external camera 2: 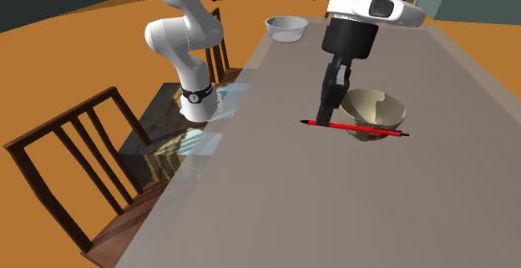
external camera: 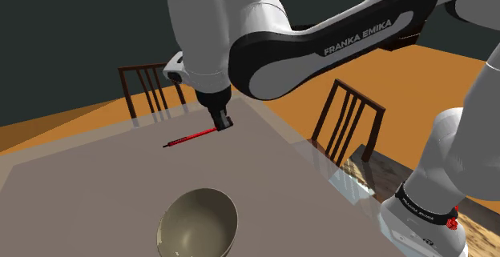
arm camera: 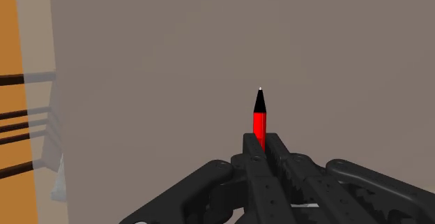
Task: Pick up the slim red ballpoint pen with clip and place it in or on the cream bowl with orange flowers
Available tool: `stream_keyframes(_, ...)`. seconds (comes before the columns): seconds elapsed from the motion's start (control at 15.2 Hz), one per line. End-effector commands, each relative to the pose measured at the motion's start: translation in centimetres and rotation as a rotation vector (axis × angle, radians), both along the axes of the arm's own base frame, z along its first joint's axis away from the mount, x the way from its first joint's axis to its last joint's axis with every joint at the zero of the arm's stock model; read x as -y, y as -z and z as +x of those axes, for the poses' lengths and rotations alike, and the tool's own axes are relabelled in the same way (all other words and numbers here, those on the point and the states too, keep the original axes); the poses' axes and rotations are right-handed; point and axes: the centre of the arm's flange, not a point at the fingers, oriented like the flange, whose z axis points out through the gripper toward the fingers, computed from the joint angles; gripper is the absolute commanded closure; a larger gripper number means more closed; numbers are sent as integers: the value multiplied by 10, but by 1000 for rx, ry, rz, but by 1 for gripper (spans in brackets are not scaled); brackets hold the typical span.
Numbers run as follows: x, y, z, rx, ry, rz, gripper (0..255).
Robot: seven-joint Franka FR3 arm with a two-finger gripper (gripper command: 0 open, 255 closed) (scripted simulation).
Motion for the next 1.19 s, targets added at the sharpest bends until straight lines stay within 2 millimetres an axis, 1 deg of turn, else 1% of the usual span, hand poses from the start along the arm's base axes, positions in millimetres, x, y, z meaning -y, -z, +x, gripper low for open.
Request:
stream_keyframes(0.0,1,-11,-1,0,0,0,255)
stream_keyframes(0.07,1,-14,-1,0,0,0,255)
stream_keyframes(0.99,-96,-31,-157,0,0,0,255)
stream_keyframes(1.06,-102,-32,-166,0,0,0,255)
stream_keyframes(1.12,-102,-27,-166,0,0,0,255)
